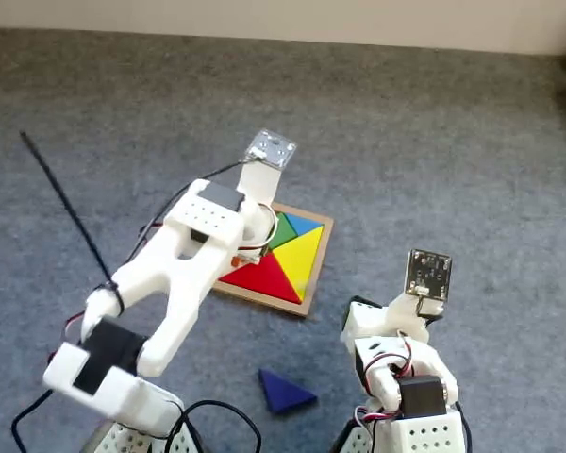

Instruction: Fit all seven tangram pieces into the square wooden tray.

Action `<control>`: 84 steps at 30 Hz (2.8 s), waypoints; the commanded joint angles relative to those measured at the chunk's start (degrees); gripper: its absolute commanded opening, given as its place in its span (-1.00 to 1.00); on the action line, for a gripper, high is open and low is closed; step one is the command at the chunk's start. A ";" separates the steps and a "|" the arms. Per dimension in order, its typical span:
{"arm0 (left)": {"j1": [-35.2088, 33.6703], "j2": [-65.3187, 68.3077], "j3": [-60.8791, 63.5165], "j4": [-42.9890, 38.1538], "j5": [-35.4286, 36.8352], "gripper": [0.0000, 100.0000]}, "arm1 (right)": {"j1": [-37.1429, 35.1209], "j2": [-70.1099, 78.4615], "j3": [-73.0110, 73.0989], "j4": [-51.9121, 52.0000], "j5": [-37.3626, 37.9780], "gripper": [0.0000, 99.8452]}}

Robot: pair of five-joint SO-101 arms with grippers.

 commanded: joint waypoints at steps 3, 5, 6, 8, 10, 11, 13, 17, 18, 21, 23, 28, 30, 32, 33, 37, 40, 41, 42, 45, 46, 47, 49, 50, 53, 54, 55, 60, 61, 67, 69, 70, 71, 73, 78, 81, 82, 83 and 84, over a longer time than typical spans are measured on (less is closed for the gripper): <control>0.75 2.15 -3.21 -2.99 0.35 -0.99 | 0.84 -0.48 7.87 0.57 0.62 -0.99; 0.66 2.77 -3.30 -3.34 0.35 -0.98 | 0.84 -0.48 7.87 0.57 0.62 -0.99; 0.66 2.77 -3.30 -3.34 0.35 -0.98 | 0.84 -0.48 7.87 0.57 0.62 -0.99; 0.66 2.86 -3.30 -3.16 0.35 -0.97 | 0.84 -0.48 7.87 0.57 0.62 -0.99; 0.66 2.86 -3.21 -3.08 0.62 -0.90 | 0.84 -0.48 7.87 0.57 0.62 -0.99; 0.66 2.86 -3.12 -3.08 0.62 -0.86 | 0.84 -0.40 7.87 0.57 0.62 -0.99; -0.04 2.86 -2.95 -2.99 0.79 -0.81 | 0.84 -0.40 7.87 0.57 0.62 -0.99; -1.80 2.86 -3.21 -2.99 3.16 -0.77 | 0.84 -0.40 7.87 0.57 0.62 -0.99; -2.07 2.86 -3.21 -2.99 3.16 -0.76 | 0.84 -0.40 7.87 0.57 0.62 -0.99; -2.24 2.86 -3.21 -2.99 3.16 -0.74 | 0.84 -0.40 7.87 0.57 0.62 -0.99; -2.24 2.68 -3.21 -2.99 3.16 -0.73 | 0.84 -0.40 7.87 0.57 0.62 -0.99; -3.47 2.42 -3.21 -2.90 3.25 -0.73 | 0.84 -0.40 7.87 0.57 0.62 -0.99; -4.44 2.33 -3.21 -2.90 3.25 -0.73 | 0.84 -0.40 7.87 0.57 0.62 -0.99; -5.14 2.33 -3.30 -2.90 3.34 -0.73 | 0.84 -0.40 7.87 0.57 0.62 -0.99; -5.49 2.33 -3.30 -2.90 3.43 -0.73 | 0.84 -0.40 7.87 0.57 0.62 -0.99; -5.67 2.24 -3.30 -2.90 3.43 -0.73 | 0.84 -0.40 7.87 0.57 0.62 -0.99; -5.58 1.10 -3.38 -2.90 3.43 -0.73 | 0.84 -0.40 7.87 0.57 0.62 -0.99; -5.58 0.13 -3.12 -2.90 3.43 -0.73 | 0.84 -0.40 7.87 0.57 0.62 -0.99; -5.58 -0.84 -2.86 -2.81 3.43 -0.73 | 0.84 -0.40 7.87 0.57 0.62 -0.99; -5.76 -3.21 -2.86 -1.05 3.43 -0.73 | 0.84 -0.40 7.87 0.57 0.62 -0.99; -6.20 -3.74 -2.86 -0.79 3.43 -0.73 | 0.84 -0.40 7.87 0.57 0.62 -0.99; -6.73 -4.00 -2.86 -0.70 3.43 -0.73 | 0.84 -0.40 7.87 0.57 0.62 -0.99; -8.40 -3.82 -2.86 -1.05 3.43 -0.73 | 0.84 -0.40 7.87 0.57 0.62 -0.99; -9.36 -3.47 -2.86 -1.23 3.43 -0.73 | 0.84 -0.40 7.87 0.57 0.62 -0.99; -11.21 -2.15 -3.12 -1.23 3.16 -0.73 | 0.84 -0.40 7.87 0.57 0.62 -0.99; -11.56 -1.80 -3.21 -1.23 3.16 -0.73 | 0.84 -0.40 7.87 0.57 0.62 -0.99; -11.82 -1.63 -3.21 -1.23 3.16 -0.73 | 0.84 -0.40 7.87 0.57 0.62 -0.99; -12.00 -1.89 -3.21 -0.88 3.16 -0.73 | 0.84 -0.40 7.87 0.57 0.62 -0.99; -11.82 -1.89 -3.21 -0.88 3.16 -0.73 | 0.84 -0.40 7.87 0.57 0.62 -0.99; -11.74 -1.80 -3.38 -1.14 3.16 -0.73 | 0.84 -0.40 7.87 0.57 0.62 -0.99; -11.74 -1.27 -3.21 -1.23 3.16 -0.73 | 0.84 -0.48 7.87 0.57 0.62 -0.99; -11.74 -1.27 -2.95 -1.23 3.16 -0.73 | 0.84 -0.48 7.87 0.57 0.62 -0.99; -11.74 -1.19 -2.86 -1.23 3.16 -0.73 | 0.84 -0.48 7.87 0.57 0.62 -0.99; -11.74 -1.19 -2.86 -0.88 3.16 -0.73 | 0.84 -0.48 7.87 0.57 0.62 -0.99; -11.74 -1.80 -2.86 -0.88 3.16 -0.73 | 0.84 -0.48 7.87 0.57 0.62 -0.99; -10.86 -1.89 -3.56 -0.88 3.34 -0.73 | 0.84 -0.48 7.87 0.57 0.62 -0.99; -9.89 -1.89 -3.56 -1.05 3.34 -0.73 | 0.84 -0.48 7.87 0.57 0.62 -0.99; -8.75 -1.89 -3.56 -1.14 3.25 -0.73 | 0.84 -0.48 7.87 0.57 0.62 -0.99; -7.34 -1.63 -3.56 -1.14 3.43 -0.73 | 0.84 -0.48 7.87 0.57 0.62 -0.99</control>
